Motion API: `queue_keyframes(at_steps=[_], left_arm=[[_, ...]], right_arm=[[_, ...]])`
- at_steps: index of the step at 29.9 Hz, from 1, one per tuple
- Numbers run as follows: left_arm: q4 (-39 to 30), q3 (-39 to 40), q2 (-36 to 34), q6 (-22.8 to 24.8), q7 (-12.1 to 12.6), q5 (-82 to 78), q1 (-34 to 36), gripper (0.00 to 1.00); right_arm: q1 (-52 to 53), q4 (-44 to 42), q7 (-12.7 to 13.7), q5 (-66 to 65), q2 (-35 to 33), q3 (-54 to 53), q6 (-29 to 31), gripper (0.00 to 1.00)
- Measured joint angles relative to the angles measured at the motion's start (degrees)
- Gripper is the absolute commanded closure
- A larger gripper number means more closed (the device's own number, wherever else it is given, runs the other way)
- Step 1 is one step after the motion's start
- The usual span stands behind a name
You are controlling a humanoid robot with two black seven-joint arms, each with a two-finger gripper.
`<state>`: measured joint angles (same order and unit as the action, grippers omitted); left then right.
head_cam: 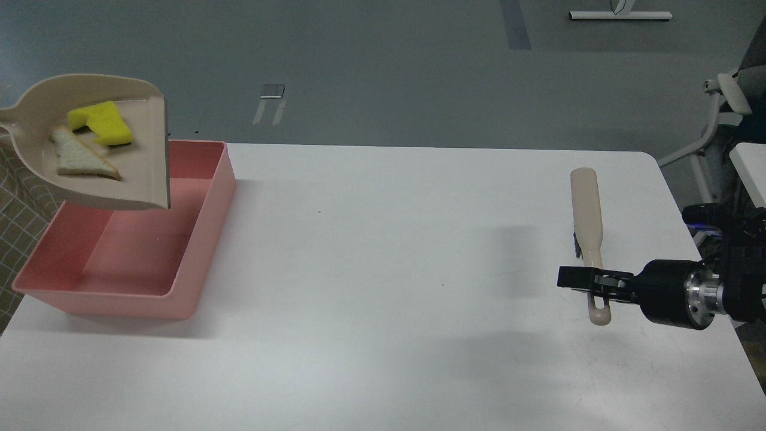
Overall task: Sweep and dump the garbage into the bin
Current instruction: 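Lift the dustpan with the left gripper and tip it over the pink bin, then bring the emptied dustpan back down onto the table with the left gripper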
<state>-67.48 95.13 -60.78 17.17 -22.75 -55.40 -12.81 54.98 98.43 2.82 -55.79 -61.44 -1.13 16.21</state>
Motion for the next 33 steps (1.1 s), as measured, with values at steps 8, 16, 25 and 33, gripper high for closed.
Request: queue_keyframes(at_steps=[8,16,25,33], left_arm=[[-0.2,0.1,-3.7,-5.1,-4.5,-13.6,0.2,1.0],[-0.5,-0.7,-6.1,-13.8,-5.2,-28.0,0.5,1.0],[-0.9,-0.2,-7.8,-14.3,-5.2,-21.5,4.0,1.0],[-6.2,-1.0,-6.0,-1.7,5.0,-0.5,15.7,1.0]], right_arm=[[-0.5,0.0,0.0,0.0,0.0,-0.1,0.0,1.0],[-0.5,0.0,0.0,0.1,0.3,-0.2,0.0,1.0],[-0.5,0.0,0.0,0.1,0.3,-0.1,0.0,1.0],[-0.8,-0.1,-0.4,0.1,0.2,0.1,0.0,1.0]])
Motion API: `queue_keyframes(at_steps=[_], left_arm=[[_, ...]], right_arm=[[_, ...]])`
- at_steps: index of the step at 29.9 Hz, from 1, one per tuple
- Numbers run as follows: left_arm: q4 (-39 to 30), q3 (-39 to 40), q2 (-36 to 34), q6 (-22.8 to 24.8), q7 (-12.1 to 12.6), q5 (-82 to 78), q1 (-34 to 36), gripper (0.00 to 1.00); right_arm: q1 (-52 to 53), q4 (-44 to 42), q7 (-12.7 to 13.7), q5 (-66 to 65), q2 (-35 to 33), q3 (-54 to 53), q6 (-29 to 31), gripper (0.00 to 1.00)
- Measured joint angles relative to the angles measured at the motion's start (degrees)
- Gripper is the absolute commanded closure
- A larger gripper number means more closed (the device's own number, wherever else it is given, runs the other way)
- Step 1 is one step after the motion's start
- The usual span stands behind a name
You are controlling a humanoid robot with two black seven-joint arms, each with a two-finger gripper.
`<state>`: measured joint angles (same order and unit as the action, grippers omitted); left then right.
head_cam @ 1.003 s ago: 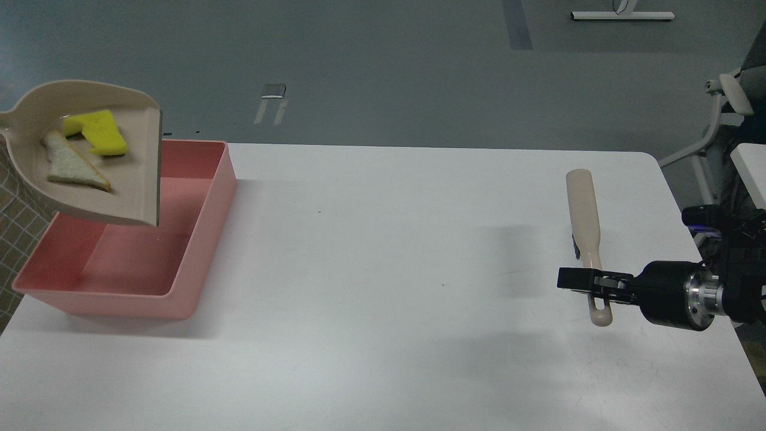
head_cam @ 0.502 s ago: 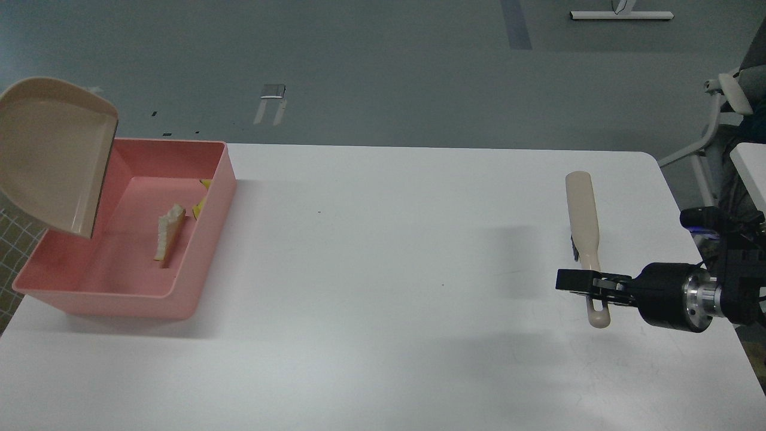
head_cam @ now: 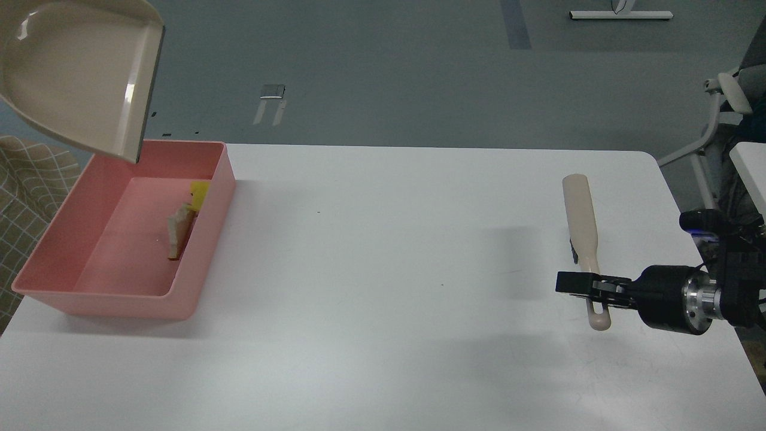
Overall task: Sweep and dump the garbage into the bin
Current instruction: 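Bring the emptied dustpan back down onto the table with the left gripper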
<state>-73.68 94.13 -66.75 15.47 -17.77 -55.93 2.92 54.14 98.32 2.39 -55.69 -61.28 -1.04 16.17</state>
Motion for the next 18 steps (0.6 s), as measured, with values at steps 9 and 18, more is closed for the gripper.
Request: queue_keyframes(at_steps=[9,18], left_arm=[[-4.9,-13.5,20.4,1.9,13.4,1.5,18.0,1.0],[-4.8,-28.3,35.0,-5.3,14.7,-4.5,20.4,1.0]], right_arm=[[-1.2,-1.8,-1.3,-0.1,-0.4,0.1,0.1,1.0],[-2.5,-5.0,-4.0,0.1,0.2,0.2,0.2,1.0]])
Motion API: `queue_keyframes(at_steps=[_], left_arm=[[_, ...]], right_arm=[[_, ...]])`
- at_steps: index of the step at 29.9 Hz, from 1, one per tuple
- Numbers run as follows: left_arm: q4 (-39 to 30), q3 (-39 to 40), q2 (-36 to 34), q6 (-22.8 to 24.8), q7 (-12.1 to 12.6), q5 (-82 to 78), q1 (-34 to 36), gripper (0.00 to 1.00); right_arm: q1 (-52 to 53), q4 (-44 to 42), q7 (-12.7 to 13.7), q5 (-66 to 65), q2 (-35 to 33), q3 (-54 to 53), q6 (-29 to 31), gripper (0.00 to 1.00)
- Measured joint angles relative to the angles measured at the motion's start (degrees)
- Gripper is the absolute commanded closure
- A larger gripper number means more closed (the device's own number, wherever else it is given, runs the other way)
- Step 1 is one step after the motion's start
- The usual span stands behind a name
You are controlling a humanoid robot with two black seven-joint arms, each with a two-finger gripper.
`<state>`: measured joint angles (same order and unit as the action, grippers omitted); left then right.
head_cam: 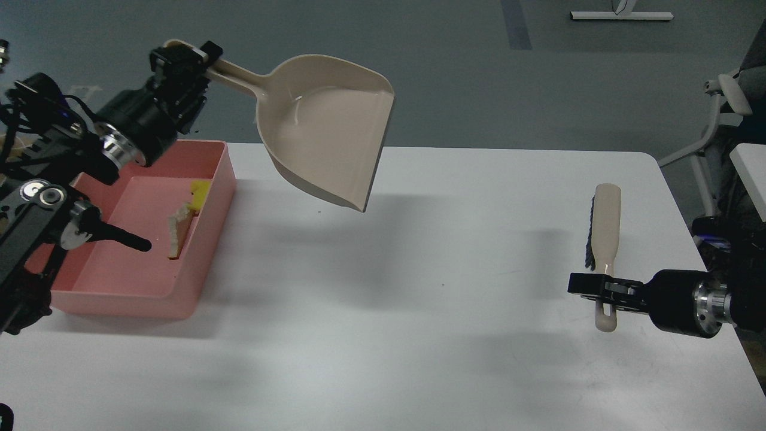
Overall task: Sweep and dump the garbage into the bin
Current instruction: 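Bring the emptied dustpan back down onto the table with the left gripper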
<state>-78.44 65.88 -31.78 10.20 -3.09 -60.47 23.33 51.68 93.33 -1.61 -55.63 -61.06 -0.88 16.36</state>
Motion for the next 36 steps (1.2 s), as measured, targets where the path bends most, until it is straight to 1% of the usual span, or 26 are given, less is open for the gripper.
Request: queue_keyframes(at_steps=[6,10,16,24,30,36], left_arm=[[1.6,-8.2,7.3,-6.9,-0.2,-3.8,-0.2,1.0],[4.4,-12.0,10.6,-10.2,-0.7,-6.0,-0.3,1.0],[8.0,-14.9,14.4,-13.5,-1.5,-8.0,-0.8,1.0],[13.7,-16.1,16.3,-14.9,-4.2,-8.1,-1.2,1.0],[15.0,-16.6,17.8,-16.5,-5.4,-8.1,-2.1,1.0],[17.6,-17.1,19.1,-16.9,-7.3,-8.1,-2.2,1.0]], right_arm=[[-0.4,-1.3,-3.2,0.2,0.7,0.0,0.3,1.0],[-0.5,-1.7,-3.7,0.2,1.0,-0.1,0.4,1.0],[-1.5,-2.4,-4.0,0.2,1.2,0.0,0.4,1.0],[-2.6,-3.8,-5.6,0.2,1.1,0.2,0.8,1.0],[-3.2,-5.0,-6.4,0.2,1.1,0.2,0.9,1.0],[-4.0,-5.8,-7.2,0.2,1.4,0.2,0.9,1.0]])
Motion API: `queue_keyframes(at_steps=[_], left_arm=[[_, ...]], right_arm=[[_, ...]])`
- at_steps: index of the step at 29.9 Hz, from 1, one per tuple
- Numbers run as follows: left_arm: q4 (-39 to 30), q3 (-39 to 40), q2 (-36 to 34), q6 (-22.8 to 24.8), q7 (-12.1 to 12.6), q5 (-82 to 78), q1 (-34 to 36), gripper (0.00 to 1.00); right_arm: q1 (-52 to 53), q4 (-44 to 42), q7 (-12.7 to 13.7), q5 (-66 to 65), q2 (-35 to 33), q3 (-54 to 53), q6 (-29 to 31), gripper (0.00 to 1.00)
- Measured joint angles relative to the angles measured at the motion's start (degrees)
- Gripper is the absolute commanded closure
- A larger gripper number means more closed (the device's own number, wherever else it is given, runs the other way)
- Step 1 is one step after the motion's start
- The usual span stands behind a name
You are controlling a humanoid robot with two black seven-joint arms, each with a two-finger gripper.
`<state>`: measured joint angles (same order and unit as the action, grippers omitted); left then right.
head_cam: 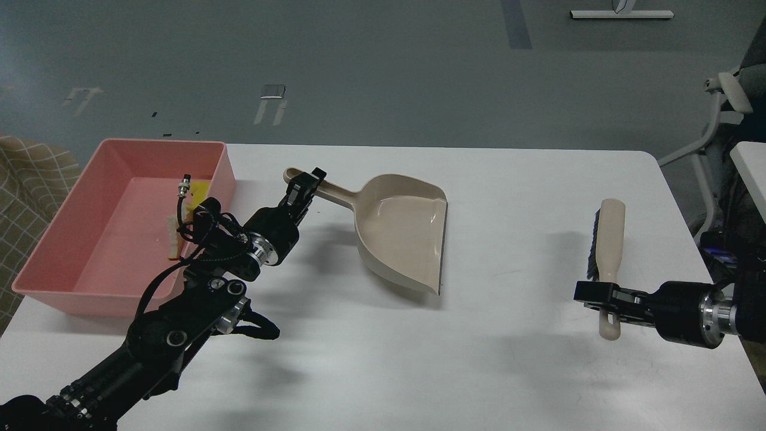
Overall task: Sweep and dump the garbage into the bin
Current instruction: 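Bring the emptied dustpan back down onto the table with the left gripper, then release the dustpan handle and the brush, opening both grippers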
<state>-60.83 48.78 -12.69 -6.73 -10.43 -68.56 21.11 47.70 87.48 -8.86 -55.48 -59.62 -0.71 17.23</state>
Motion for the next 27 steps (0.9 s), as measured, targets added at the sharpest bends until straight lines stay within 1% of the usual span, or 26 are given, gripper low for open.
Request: queue_keyframes(at_steps=[3,5,6,7,8,9,10,11,13,21,27], left_arm=[[2.1,-0.2,0.4,0.0,-1.0,0.0,0.0,1.0],[3.1,-0.8,0.5,0.0,-1.6,0.0,0.0,0.9],[3.2,-1.2,0.5,0.0,-1.8,0.0,0.0,0.73],[3.3,-1.5,0.5,0.0,-2.1,0.0,0.0,0.61],[3.4,-1.8,0.5,0.0,-2.2,0.0,0.0,0.34],[3.5,-1.9,0.5,0.0,-2.3,0.1,0.0,0.21],[3.5,-1.9,0.5,-0.1,-2.4,0.1,0.0,0.11],[3.5,-2.0,0.5,-0.2,-2.4,0.2,0.0,0.07],[3.5,-2.0,0.5,-0.5,-2.4,0.2,0.0,0.02],[3.4,-2.4,0.2,-0.4,-2.7,0.2,-0.9,0.02],[2.4,-6.1,-0.8,1.2,-3.5,0.1,-2.1,0.02]], right_arm=[[-0.6,-0.4,-0.1,-0.1,0.5,0.0,0.0,1.0],[-0.8,-0.8,-0.3,-0.1,0.8,-0.1,0.0,1.0],[-0.8,-0.9,-0.4,-0.1,1.0,-0.1,0.0,1.0],[-0.9,-1.1,-0.5,-0.1,1.2,-0.1,0.0,1.0],[-1.0,-1.2,-0.6,-0.1,1.4,-0.1,0.0,1.0],[-1.1,-1.4,-0.7,-0.1,1.5,-0.1,0.0,1.0],[-1.2,-1.5,-0.7,-0.1,1.8,-0.1,0.0,1.0],[-1.2,-1.6,-0.7,-0.1,2.0,-0.1,0.0,1.0],[-1.2,-1.7,-0.7,-0.1,2.4,-0.1,0.0,1.0],[-1.3,-1.8,-0.7,-0.1,3.0,-0.1,0.0,1.0],[-1.9,-2.4,-1.0,-0.1,3.1,-0.1,0.0,1.0]])
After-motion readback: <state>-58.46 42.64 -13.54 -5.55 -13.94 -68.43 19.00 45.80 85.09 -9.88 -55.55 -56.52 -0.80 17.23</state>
